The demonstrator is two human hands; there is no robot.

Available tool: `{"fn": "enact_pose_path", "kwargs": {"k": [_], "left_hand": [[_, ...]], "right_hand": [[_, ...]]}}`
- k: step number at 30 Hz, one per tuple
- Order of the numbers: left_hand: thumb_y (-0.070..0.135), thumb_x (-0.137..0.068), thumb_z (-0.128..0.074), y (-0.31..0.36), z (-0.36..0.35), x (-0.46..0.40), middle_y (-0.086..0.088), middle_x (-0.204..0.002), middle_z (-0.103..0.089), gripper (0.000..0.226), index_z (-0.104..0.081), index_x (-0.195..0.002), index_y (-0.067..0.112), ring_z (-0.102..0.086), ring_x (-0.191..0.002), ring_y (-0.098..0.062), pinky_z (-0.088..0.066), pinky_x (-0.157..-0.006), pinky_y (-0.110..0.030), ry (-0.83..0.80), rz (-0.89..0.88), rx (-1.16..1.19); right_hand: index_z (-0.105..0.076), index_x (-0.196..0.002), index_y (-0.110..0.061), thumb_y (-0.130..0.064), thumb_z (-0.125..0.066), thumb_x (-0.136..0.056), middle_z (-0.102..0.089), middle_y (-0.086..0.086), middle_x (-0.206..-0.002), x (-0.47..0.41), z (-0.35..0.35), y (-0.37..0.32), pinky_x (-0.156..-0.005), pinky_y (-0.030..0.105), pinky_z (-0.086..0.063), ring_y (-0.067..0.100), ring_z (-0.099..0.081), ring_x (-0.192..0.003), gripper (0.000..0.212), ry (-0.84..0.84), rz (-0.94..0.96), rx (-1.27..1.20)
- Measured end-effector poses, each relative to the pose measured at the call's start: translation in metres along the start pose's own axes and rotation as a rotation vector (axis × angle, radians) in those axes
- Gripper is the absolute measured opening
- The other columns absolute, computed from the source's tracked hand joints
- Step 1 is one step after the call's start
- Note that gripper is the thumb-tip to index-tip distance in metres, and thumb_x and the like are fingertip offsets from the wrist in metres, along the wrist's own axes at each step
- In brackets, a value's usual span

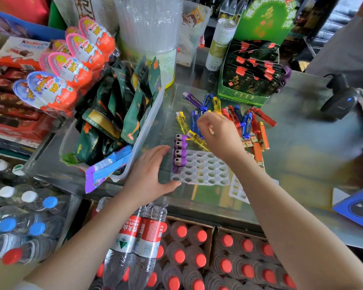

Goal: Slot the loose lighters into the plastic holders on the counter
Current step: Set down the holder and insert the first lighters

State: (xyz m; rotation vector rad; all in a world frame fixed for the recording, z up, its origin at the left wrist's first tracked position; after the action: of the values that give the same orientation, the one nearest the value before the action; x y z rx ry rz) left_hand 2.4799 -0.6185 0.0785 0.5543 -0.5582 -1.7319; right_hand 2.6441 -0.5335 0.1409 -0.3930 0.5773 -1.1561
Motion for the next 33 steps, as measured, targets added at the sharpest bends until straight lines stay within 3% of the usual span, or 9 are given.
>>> {"fn": "enact_pose_path", "kwargs": {"k": [7,10,14,18,22,25,28,30,33], "left_hand": [[0.062,-0.063,-0.053,0.001,0.001,0.0,0.013,-0.134,-0.037,0.084,-0.042,-0.133,0.019,-0.031,-0.128,-0.011,-0.024,-0.104,-0.028,0.002,0.004,0.009],[0.063,-0.063,-0.052,0.002,0.001,0.0,0.021,-0.13,-0.031,0.082,-0.041,-0.134,0.022,-0.027,-0.127,-0.006,-0.022,-0.102,-0.025,-0.021,0.012,-0.004],[0.064,-0.063,-0.052,0.002,0.001,0.0,0.014,-0.134,-0.039,0.08,-0.042,-0.132,0.025,-0.029,-0.124,-0.006,-0.027,-0.103,-0.03,-0.013,0.03,-0.015],[0.065,-0.063,-0.052,0.003,0.001,0.001,0.017,-0.134,-0.037,0.08,-0.042,-0.132,0.026,-0.029,-0.126,-0.006,-0.028,-0.105,-0.034,-0.013,0.041,-0.026],[0.068,-0.059,-0.051,0.003,0.0,0.0,0.016,-0.135,-0.037,0.088,-0.041,-0.134,0.024,-0.028,-0.129,-0.007,-0.024,-0.107,-0.031,-0.016,0.071,0.016],[0.07,-0.056,-0.054,0.007,0.003,-0.005,0.008,-0.14,-0.035,0.097,-0.037,-0.137,0.019,-0.026,-0.13,-0.011,-0.017,-0.102,-0.022,-0.03,0.082,0.041],[0.055,-0.063,-0.072,0.012,0.002,-0.009,0.008,-0.142,-0.03,0.091,-0.03,-0.139,0.025,-0.023,-0.13,-0.014,-0.019,-0.102,-0.029,-0.106,0.105,0.012],[0.052,-0.061,-0.075,0.017,0.002,-0.012,0.007,-0.141,-0.031,0.092,-0.03,-0.138,0.027,-0.025,-0.128,-0.02,-0.024,-0.104,-0.037,-0.098,0.106,-0.032],[0.056,-0.059,-0.075,0.016,0.002,-0.02,0.006,-0.141,-0.031,0.092,-0.034,-0.136,0.025,-0.027,-0.126,-0.022,-0.025,-0.098,-0.037,-0.15,0.127,-0.08]], "right_hand": [[-0.055,-0.114,-0.007,-0.014,-0.039,-0.094,-0.057,0.012,-0.121,-0.068,-0.028,0.018,-0.091,0.041,-0.038,0.03,-0.043,-0.113,0.026,-0.118,-0.048,0.471],[-0.054,-0.107,-0.006,-0.005,-0.041,-0.09,-0.059,0.013,-0.113,-0.08,-0.034,0.027,-0.092,0.04,-0.034,0.031,-0.039,-0.114,0.021,-0.151,-0.088,0.578],[-0.055,-0.108,-0.005,-0.02,-0.046,-0.093,-0.059,0.015,-0.112,-0.093,-0.041,0.032,-0.088,0.042,-0.039,0.034,-0.041,-0.117,0.023,-0.134,-0.212,0.472],[-0.06,-0.105,-0.007,-0.017,-0.05,-0.091,-0.058,0.012,-0.108,-0.098,-0.046,0.026,-0.069,0.036,-0.039,0.031,-0.047,-0.108,0.02,-0.146,-0.163,0.446],[-0.059,-0.105,-0.006,-0.016,-0.05,-0.09,-0.058,0.012,-0.105,-0.083,-0.028,0.014,-0.071,0.035,-0.044,0.028,-0.053,-0.095,0.02,-0.048,-0.122,0.27],[-0.059,-0.1,-0.009,-0.016,-0.055,-0.088,-0.059,0.004,-0.094,-0.047,0.001,0.001,-0.063,0.015,-0.037,0.014,-0.05,-0.076,0.014,0.124,-0.114,0.014],[-0.06,-0.092,-0.018,-0.013,-0.061,-0.085,-0.062,-0.002,-0.076,0.002,0.02,-0.004,-0.053,0.005,-0.037,0.0,-0.051,-0.058,0.009,0.105,-0.182,-0.236],[-0.057,-0.081,-0.025,-0.014,-0.063,-0.083,-0.063,0.006,-0.065,0.032,0.023,-0.004,-0.049,0.015,-0.038,0.005,-0.046,-0.047,0.013,0.045,-0.237,-0.346],[-0.053,-0.07,-0.02,-0.01,-0.065,-0.081,-0.063,0.01,-0.061,0.061,0.025,-0.006,-0.051,0.026,-0.039,0.023,-0.048,-0.051,0.019,0.084,-0.279,-0.436]]}}
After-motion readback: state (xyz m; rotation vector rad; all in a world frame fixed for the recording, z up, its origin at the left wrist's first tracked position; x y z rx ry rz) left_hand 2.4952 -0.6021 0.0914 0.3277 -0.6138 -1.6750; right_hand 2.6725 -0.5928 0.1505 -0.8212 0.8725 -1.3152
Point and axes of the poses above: each hand's wrist, its own x-axis away from the middle knuckle, its own z-axis out of the back of the hand, y = z × x, the point moved 5 cm from there along -x, towards the middle knuckle
